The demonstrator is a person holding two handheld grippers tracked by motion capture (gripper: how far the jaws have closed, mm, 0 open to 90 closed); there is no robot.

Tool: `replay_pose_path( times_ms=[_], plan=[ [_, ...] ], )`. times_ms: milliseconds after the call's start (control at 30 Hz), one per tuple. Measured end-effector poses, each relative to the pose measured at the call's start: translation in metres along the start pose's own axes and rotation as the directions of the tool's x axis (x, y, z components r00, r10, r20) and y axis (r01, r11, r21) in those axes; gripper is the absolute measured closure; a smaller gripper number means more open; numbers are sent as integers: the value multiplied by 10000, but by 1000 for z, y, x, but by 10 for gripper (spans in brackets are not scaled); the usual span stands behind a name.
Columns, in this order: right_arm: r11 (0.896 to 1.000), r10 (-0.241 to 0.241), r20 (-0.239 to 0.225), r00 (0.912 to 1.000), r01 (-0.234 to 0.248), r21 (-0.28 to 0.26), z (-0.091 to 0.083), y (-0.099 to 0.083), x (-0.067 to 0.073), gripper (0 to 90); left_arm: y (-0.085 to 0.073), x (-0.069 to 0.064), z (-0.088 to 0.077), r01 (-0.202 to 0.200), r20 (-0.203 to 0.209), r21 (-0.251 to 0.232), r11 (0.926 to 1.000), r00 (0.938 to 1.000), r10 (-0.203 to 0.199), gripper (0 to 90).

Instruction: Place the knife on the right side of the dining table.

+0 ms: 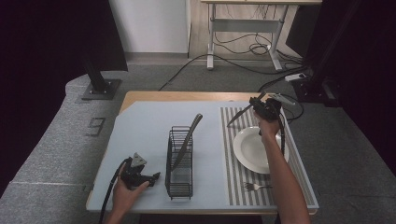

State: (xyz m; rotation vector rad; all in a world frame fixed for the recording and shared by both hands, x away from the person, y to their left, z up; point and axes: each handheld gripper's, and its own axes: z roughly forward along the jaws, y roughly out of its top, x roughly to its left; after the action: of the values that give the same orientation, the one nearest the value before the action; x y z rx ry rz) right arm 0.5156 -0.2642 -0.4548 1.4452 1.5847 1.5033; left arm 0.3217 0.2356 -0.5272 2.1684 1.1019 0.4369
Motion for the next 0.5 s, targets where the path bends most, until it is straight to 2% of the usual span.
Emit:
replay_pose_path(
  times_ms=[233, 500],
  plan=[
    [9996, 194, 391, 9990, -202, 206, 4, -5, -13, 722, 0, 0, 0, -1, 1, -1, 10000, 10000, 1, 118],
    [9950, 776, 731, 9943, -819, 578, 6, -13, -31, 684, 0, 0, 0, -1, 0, -2, 10000, 10000, 1, 119]
  ],
)
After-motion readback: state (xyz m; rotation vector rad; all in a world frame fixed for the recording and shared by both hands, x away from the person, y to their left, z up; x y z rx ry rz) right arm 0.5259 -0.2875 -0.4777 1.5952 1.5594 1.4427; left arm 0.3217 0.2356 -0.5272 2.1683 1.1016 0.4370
